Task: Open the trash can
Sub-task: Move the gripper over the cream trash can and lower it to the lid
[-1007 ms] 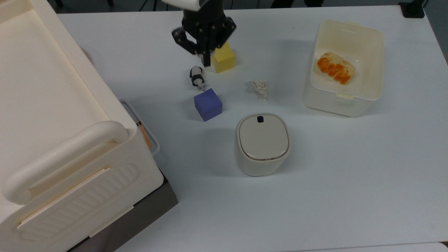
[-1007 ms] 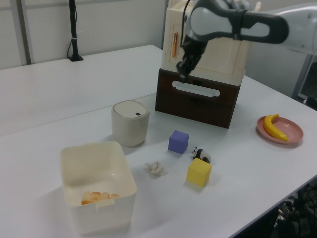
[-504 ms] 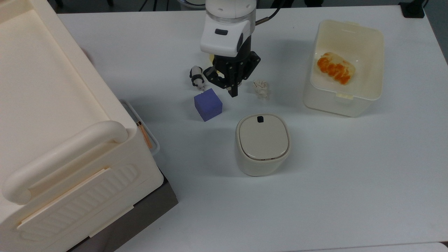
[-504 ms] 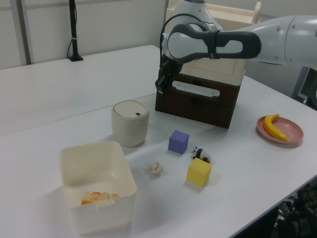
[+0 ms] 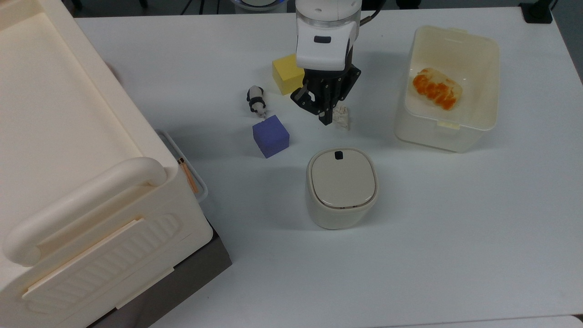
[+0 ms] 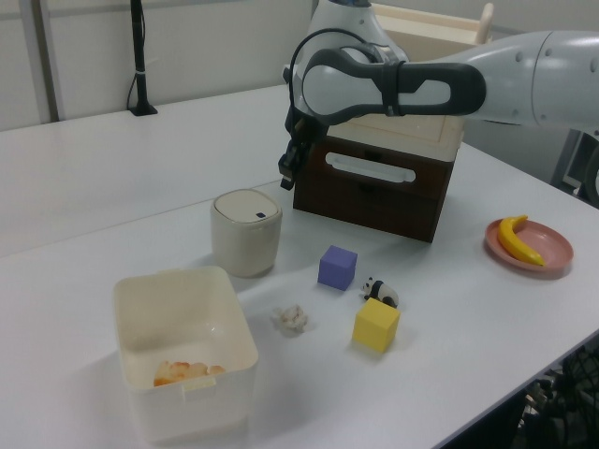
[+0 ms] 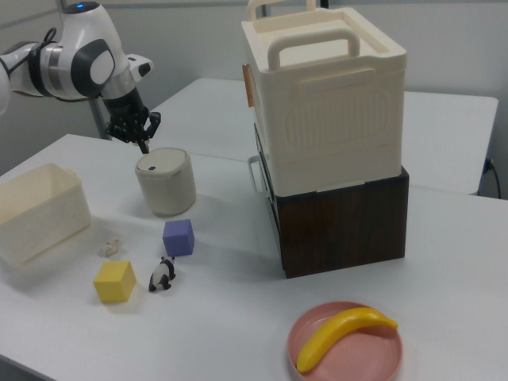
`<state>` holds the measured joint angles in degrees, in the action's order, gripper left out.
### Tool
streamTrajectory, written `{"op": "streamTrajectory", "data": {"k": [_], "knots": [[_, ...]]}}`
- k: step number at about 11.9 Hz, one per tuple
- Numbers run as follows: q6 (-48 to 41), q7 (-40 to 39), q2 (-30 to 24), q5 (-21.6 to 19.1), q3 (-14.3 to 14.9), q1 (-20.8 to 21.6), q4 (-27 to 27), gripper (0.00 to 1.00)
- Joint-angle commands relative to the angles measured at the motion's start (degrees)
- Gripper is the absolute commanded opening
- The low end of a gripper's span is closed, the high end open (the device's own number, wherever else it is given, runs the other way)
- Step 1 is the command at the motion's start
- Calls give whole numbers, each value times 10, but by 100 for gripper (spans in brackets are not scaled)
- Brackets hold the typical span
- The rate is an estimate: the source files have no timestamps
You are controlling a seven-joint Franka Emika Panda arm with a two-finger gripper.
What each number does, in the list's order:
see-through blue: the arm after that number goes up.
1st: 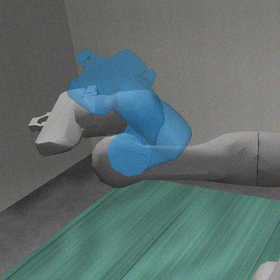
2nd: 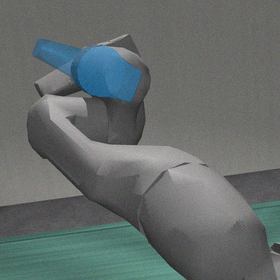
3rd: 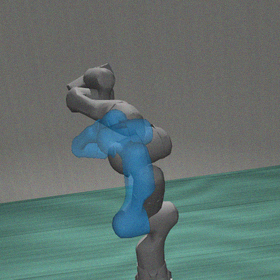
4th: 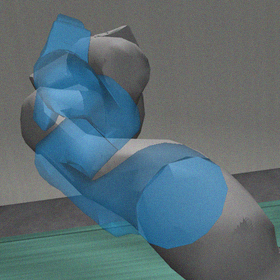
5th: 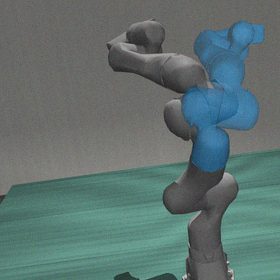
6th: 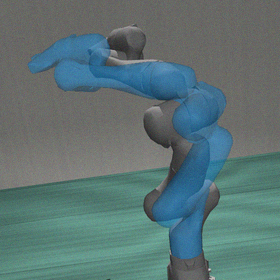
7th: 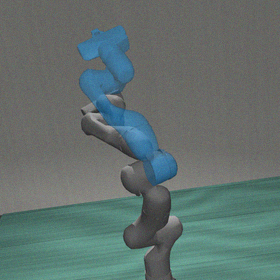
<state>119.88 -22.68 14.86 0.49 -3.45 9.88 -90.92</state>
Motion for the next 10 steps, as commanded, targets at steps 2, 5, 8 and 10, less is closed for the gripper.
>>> {"op": "streamTrajectory", "data": {"k": [2, 5, 8, 10], "knots": [[74, -27, 39, -6, 4, 11, 0, 0], [83, -34, 52, -3, 4, 11, 0, 0], [84, -51, 58, -4, 4, 12, 1, 0], [84, -54, 58, -4, 4, 12, 2, 0]]}}
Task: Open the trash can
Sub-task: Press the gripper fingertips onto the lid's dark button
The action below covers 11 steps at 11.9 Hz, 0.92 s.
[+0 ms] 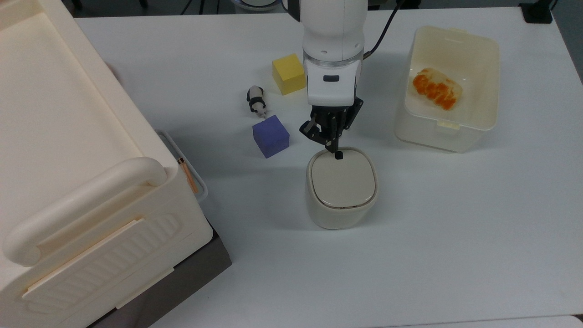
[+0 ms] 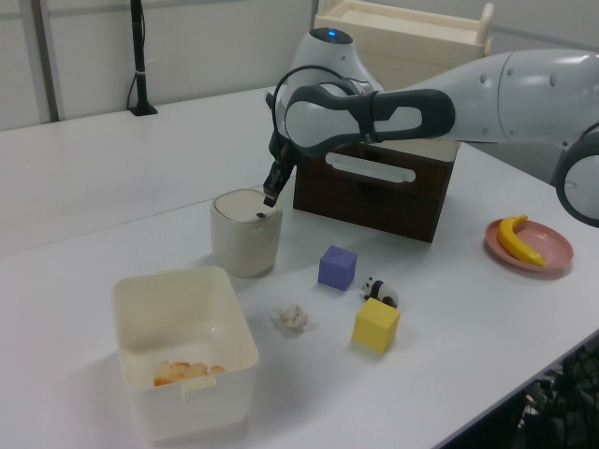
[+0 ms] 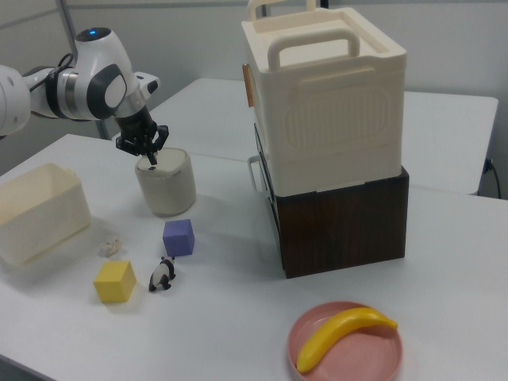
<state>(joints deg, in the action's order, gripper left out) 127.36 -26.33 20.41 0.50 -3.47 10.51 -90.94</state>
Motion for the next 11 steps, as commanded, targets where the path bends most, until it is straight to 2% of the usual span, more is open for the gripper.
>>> {"op": "streamTrajectory", "data": {"k": [1, 11], "knots": [[10, -19, 2, -5, 4, 6, 4, 0], [46, -41, 14, -9, 4, 17, 8, 0]]}}
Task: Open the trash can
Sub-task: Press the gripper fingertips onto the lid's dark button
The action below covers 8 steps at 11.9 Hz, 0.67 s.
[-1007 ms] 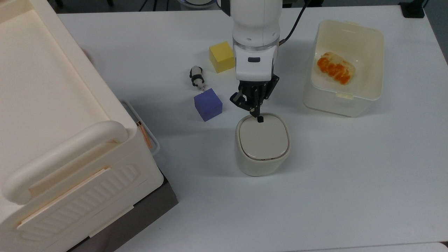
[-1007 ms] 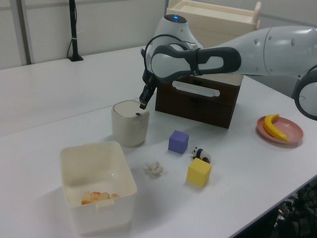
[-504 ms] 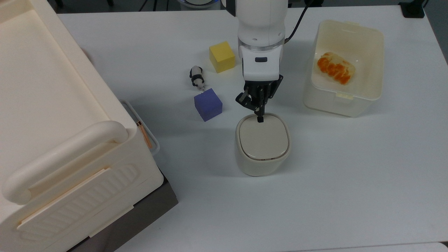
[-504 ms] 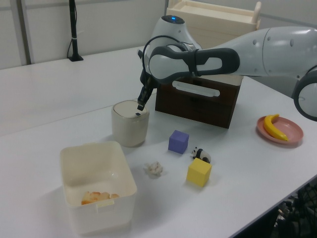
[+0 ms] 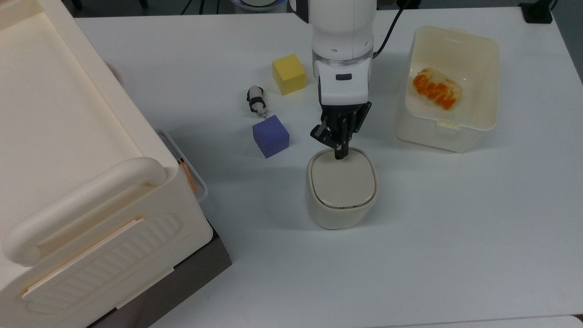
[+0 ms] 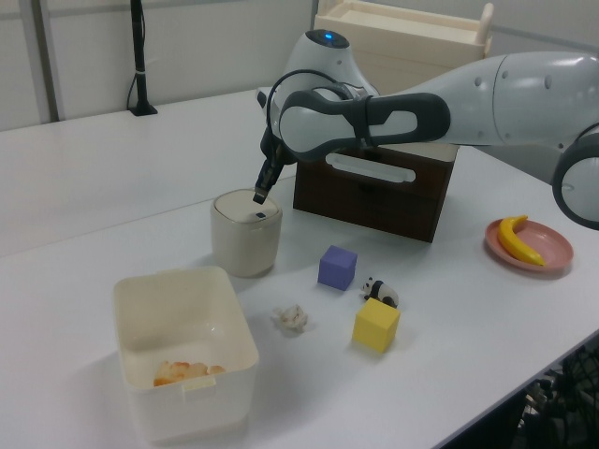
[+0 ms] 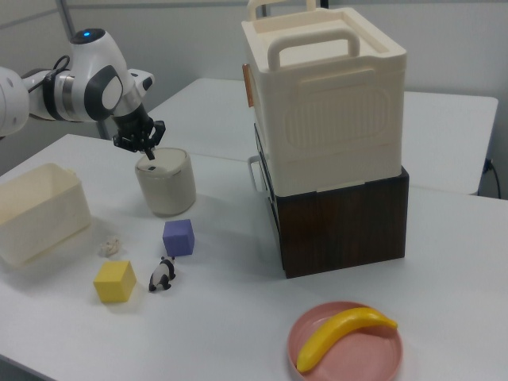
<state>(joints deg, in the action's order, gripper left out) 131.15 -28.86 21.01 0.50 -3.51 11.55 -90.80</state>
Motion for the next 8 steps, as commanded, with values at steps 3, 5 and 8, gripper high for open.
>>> {"op": "streamTrajectory", "data": {"k": [3, 5, 8], "knots": [[8, -16, 13, -7, 4, 7, 6, 0], [8, -18, 15, -6, 4, 7, 6, 0], [9, -23, 25, -7, 4, 7, 6, 0]]}}
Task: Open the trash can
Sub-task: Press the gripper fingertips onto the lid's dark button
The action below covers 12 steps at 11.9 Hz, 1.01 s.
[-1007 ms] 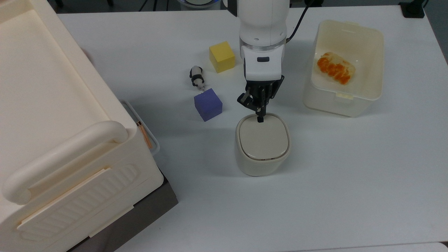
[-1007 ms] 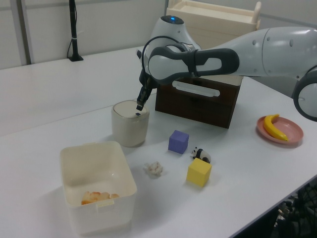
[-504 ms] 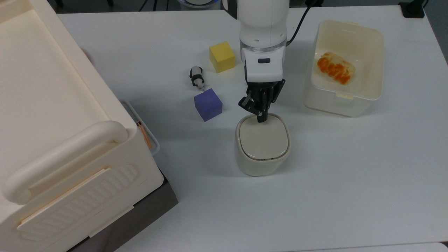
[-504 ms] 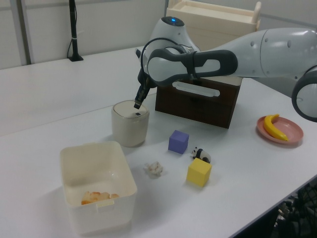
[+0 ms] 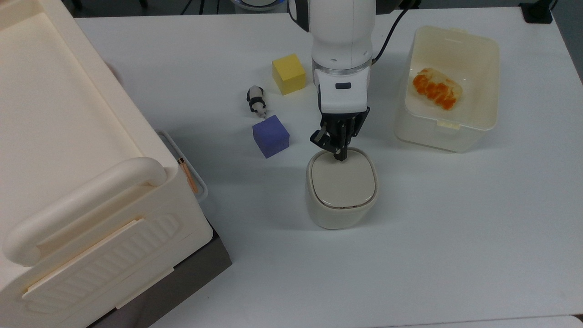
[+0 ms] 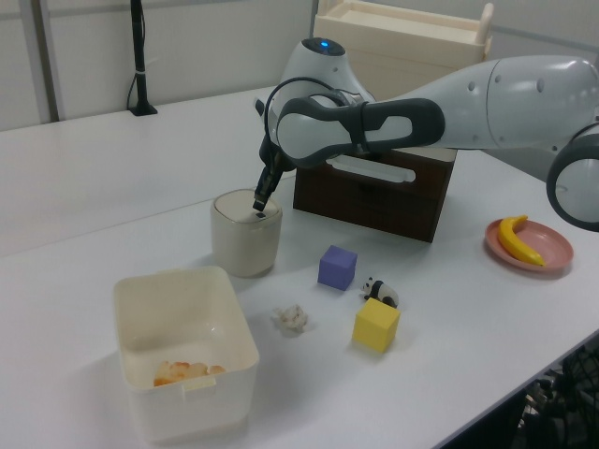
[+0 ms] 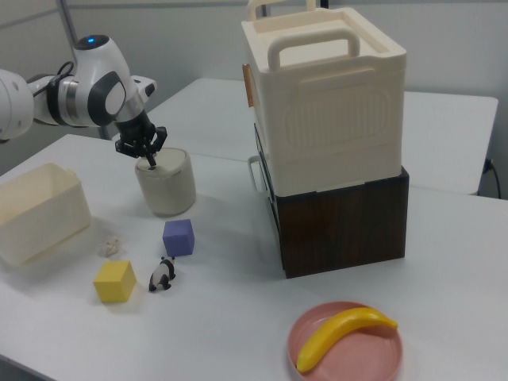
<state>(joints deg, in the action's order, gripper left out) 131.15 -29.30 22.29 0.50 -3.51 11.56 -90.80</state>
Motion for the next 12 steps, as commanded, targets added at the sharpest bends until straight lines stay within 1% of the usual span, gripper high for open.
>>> {"op": "streamTrajectory", "data": {"k": [1, 8, 10, 12], "knots": [[9, -18, 14, -7, 4, 7, 6, 0], [9, -28, 17, -8, 4, 5, 5, 0], [8, -18, 15, -11, 3, 5, 10, 0], [2, -8, 12, -15, 3, 5, 36, 0]]}}
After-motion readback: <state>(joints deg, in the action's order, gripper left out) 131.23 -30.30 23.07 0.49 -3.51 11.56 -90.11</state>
